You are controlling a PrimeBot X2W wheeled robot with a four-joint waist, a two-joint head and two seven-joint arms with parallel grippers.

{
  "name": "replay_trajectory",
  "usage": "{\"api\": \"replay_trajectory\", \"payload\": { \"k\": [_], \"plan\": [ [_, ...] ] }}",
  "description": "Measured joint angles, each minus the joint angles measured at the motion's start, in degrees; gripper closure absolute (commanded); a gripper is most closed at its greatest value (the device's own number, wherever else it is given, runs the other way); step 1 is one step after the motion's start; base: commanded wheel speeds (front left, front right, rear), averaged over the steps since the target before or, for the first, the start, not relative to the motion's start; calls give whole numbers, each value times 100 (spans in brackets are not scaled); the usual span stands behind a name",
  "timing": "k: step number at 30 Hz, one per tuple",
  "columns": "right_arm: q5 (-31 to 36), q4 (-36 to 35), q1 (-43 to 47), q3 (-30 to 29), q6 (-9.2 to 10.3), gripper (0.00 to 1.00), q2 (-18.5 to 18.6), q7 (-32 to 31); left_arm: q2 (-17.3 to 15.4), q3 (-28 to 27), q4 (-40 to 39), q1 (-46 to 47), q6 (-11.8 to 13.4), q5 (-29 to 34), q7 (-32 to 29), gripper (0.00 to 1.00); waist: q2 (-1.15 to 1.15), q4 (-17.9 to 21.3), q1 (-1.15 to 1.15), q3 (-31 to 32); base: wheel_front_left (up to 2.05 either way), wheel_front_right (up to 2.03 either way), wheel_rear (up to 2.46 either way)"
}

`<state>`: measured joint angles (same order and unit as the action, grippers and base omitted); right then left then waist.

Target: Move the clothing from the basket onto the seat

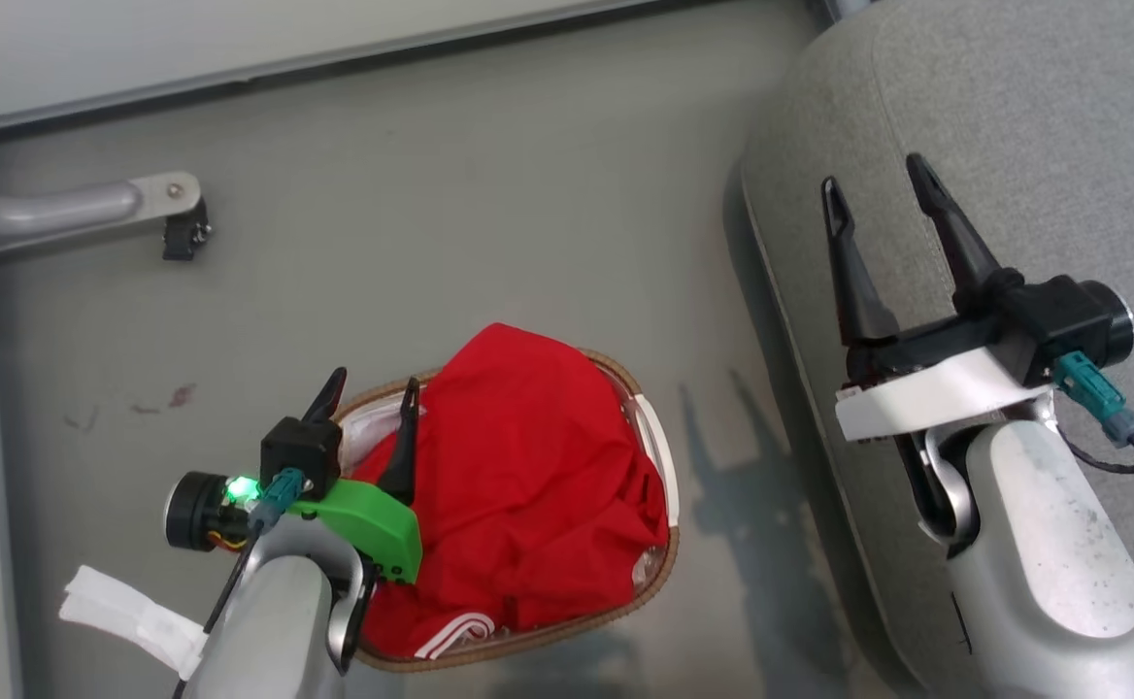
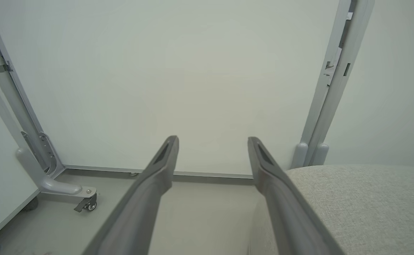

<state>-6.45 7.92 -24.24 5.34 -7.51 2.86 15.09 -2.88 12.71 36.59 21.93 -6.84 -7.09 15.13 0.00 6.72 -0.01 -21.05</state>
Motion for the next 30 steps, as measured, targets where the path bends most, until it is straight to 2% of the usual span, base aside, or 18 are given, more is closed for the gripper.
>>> {"api": "replay_trajectory", "payload": {
  "k": [11,21,27,30],
  "plan": [
    [-327,-698,-487,138,0,0,1,-1,-270,431,960,885,-51,121,-1,0,0,302,0,-1138,0,0,0],
    [-534,-929,-640,266,-1,0,-1,0,-622,790,2165,1751,-55,385,0,0,0,538,0,-2070,0,0,0],
    [-624,-980,-688,297,-1,0,1,0,-768,959,2937,2242,211,598,-1,0,0,682,0,-2527,0,0,0],
    [-703,-980,-689,311,0,0,1,0,-782,1040,3249,2511,257,690,-46,0,0,753,0,-2708,0,0,0]
  ]
}}
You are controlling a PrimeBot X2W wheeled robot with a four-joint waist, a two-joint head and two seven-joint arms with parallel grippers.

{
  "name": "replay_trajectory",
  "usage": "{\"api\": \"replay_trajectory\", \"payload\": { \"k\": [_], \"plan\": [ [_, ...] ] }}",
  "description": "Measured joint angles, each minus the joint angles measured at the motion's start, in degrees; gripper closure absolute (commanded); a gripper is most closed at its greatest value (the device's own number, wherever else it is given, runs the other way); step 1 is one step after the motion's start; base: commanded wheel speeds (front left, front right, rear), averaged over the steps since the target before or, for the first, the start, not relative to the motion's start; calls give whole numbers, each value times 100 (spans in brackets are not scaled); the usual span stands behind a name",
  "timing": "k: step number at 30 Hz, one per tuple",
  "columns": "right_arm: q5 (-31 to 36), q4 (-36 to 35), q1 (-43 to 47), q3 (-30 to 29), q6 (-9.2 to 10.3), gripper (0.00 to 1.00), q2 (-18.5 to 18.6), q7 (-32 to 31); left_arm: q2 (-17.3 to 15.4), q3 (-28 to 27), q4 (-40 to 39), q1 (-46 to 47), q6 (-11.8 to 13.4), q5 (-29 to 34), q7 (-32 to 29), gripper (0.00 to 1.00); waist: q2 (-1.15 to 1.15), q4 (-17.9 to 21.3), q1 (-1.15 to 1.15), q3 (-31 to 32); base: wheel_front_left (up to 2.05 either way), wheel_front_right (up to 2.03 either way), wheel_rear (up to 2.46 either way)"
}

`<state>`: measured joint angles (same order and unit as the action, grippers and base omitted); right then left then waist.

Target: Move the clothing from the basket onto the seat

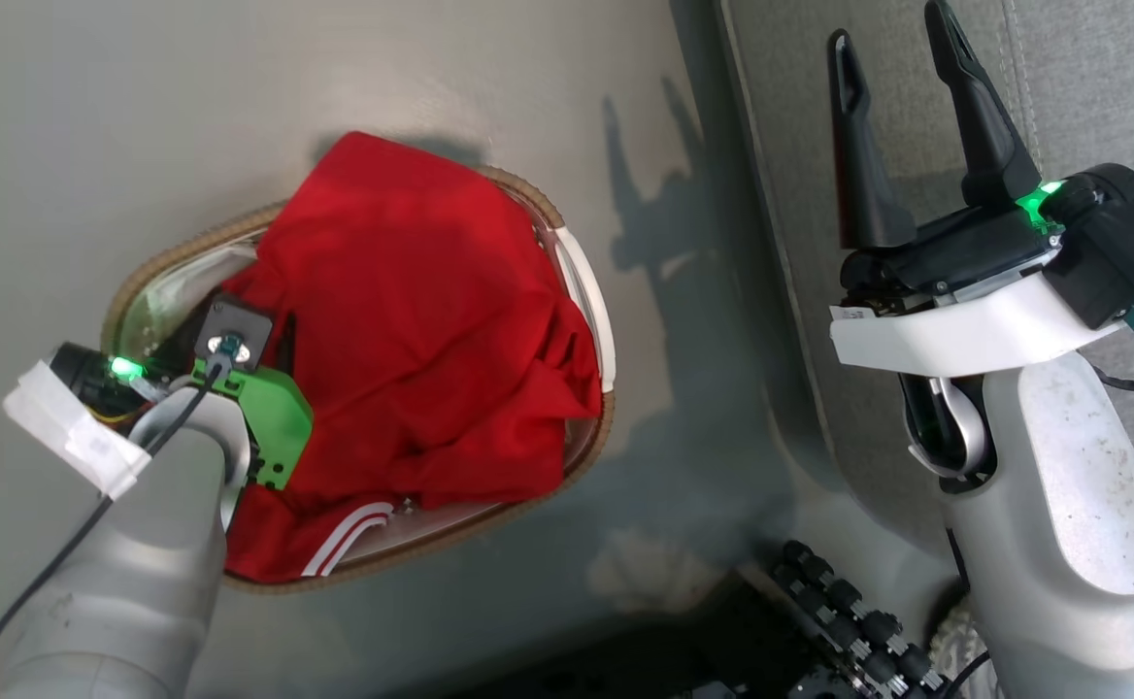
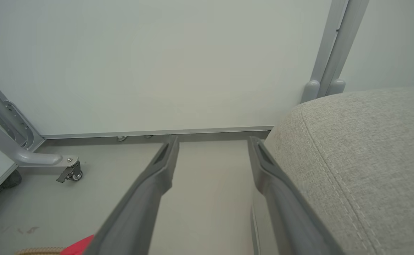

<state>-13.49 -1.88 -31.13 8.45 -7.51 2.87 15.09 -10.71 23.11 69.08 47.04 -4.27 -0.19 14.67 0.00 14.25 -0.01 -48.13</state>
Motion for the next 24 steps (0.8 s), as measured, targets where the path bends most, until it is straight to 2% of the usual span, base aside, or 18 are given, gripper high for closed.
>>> {"api": "replay_trajectory", "payload": {
  "k": [4,10,13,14,15,16,19,24],
  "plan": [
    [-73,-35,0,37,0,0,-1,-1,-1,53,238,242,-13,8,-213,0,0,99,0,-175,0,0,0],
    [-168,-38,1,91,0,0,-2,0,43,209,371,390,-213,-22,-412,0,0,233,0,-285,0,0,0],
    [-200,-29,1,92,0,0,-1,0,57,291,392,441,-237,-60,-463,0,0,255,0,-302,0,0,0],
    [-208,-20,1,94,0,0,-2,-1,74,321,398,448,-257,-87,-476,15,0,255,0,-298,0,0,0],
    [-211,-14,-1,99,-1,0,-2,0,103,367,404,453,-290,-115,-481,81,0,254,0,-289,0,0,0],
    [-212,-7,-1,100,0,0,-2,0,143,396,422,447,-305,-166,-501,100,0,254,0,-282,0,0,0],
    [-223,48,-3,118,0,0,-2,-1,389,654,432,337,-312,-408,-402,100,0,261,0,-207,0,0,0],
    [-214,160,-2,88,0,0,-4,-1,469,980,332,134,-313,-946,-198,100,0,259,0,20,0,0,0]
  ]
}}
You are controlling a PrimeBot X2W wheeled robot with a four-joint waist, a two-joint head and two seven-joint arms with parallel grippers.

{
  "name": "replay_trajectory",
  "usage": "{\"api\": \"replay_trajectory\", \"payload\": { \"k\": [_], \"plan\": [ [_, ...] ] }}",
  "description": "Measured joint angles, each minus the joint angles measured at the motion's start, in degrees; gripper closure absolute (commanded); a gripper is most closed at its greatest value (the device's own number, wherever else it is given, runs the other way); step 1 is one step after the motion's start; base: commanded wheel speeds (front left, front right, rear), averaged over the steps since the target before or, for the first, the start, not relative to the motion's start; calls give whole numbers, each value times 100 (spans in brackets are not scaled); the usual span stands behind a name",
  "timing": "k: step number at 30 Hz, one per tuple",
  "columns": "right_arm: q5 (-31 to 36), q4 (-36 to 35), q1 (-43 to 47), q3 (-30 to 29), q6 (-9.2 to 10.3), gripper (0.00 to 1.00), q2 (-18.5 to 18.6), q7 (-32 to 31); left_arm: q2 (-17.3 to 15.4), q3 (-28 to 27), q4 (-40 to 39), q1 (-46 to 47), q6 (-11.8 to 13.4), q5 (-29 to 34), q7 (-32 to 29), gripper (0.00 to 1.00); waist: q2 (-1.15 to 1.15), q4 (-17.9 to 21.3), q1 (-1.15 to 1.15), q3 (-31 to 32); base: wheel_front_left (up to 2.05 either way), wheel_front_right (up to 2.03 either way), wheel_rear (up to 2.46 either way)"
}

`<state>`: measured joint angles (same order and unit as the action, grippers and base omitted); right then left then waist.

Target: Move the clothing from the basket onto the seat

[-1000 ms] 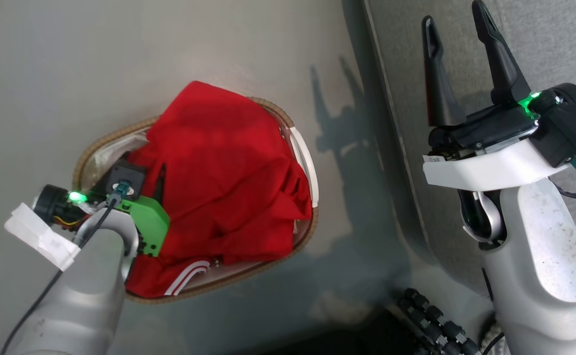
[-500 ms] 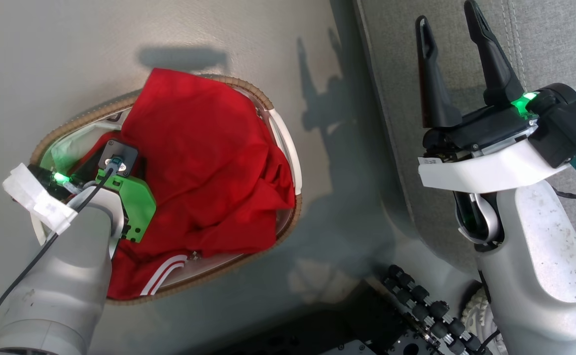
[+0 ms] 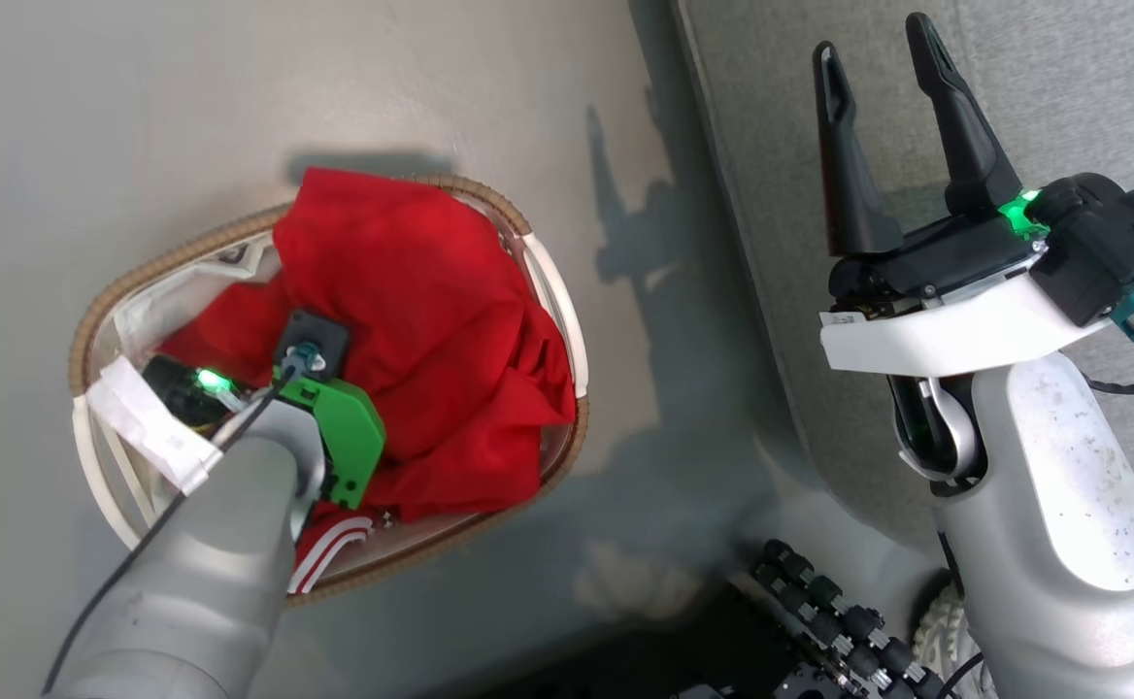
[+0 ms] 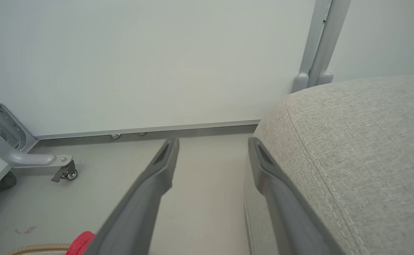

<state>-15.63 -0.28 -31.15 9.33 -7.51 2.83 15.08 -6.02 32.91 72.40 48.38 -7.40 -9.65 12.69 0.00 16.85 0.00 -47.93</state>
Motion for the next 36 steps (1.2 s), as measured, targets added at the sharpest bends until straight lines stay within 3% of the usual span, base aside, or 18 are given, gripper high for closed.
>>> {"api": "replay_trajectory", "payload": {
  "k": [15,24,36],
  "plan": [
    [346,405,577,-279,-1,0,-3,0,186,740,-1351,-1105,0,-1872,236,100,0,-237,1,1330,0,0,0],
    [549,642,1217,-381,-1,0,-4,1,137,355,-2604,-1853,0,-2105,243,100,0,-556,1,2279,0,0,0],
    [622,879,2057,-286,-1,0,-3,0,227,-430,-4444,-2556,0,-1769,242,100,0,-992,1,3491,0,0,0]
  ]
}}
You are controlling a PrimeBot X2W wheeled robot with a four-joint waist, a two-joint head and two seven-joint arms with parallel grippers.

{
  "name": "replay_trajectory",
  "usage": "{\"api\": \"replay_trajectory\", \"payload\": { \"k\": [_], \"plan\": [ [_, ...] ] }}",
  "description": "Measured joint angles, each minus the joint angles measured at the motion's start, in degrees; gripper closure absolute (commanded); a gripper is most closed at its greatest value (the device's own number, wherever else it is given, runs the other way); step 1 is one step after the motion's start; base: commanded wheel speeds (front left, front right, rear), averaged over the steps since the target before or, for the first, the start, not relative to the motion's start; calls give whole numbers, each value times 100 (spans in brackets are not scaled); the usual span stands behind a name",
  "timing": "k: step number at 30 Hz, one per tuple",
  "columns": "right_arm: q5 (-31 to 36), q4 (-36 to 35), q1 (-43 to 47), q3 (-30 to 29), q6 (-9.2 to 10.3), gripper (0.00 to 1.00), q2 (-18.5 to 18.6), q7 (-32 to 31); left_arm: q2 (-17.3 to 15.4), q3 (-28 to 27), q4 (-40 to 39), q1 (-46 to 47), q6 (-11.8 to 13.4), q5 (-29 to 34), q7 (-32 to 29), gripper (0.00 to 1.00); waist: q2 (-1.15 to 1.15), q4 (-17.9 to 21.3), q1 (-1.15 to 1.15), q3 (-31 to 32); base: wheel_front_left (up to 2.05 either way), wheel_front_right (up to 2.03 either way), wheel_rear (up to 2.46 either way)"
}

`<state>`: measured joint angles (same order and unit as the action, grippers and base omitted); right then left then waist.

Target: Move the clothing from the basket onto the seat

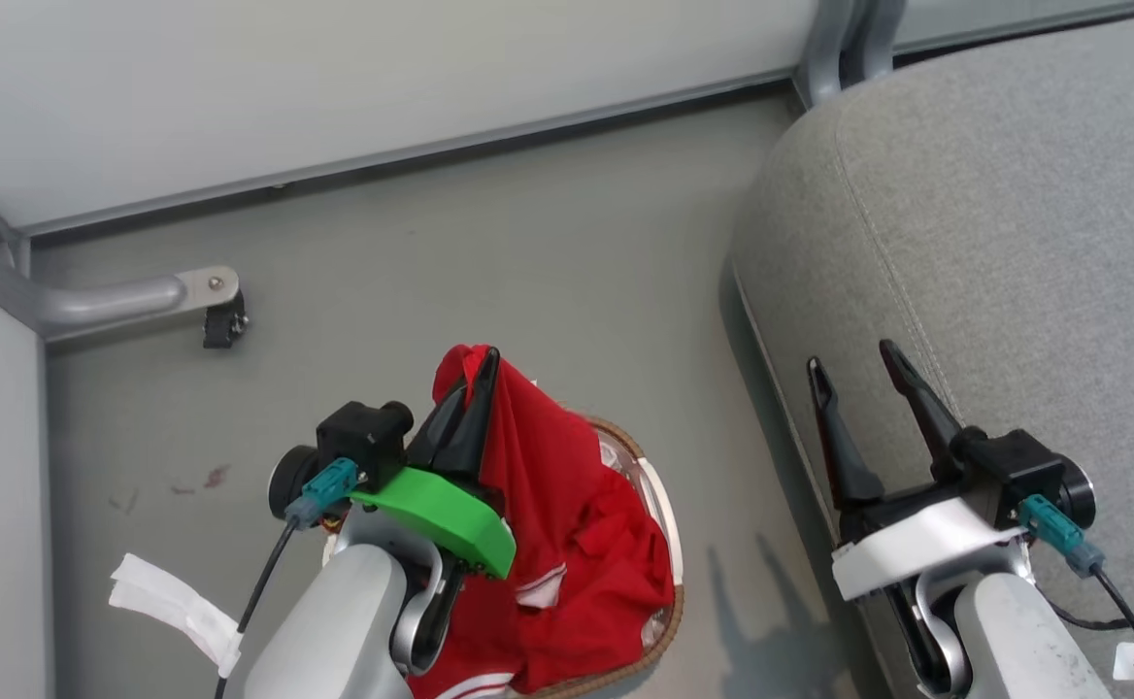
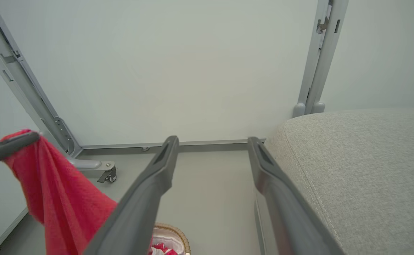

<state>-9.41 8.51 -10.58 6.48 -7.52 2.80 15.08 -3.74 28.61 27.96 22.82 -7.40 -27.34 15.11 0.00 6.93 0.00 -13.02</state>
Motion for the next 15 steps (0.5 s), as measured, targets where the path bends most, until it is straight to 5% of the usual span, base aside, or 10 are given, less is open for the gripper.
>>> {"api": "replay_trajectory", "payload": {
  "k": [15],
  "plan": [
    [79,166,616,182,1,0,1,1,81,-463,-1707,-79,0,165,1,100,0,-410,0,1141,0,0,0]
  ]
}}
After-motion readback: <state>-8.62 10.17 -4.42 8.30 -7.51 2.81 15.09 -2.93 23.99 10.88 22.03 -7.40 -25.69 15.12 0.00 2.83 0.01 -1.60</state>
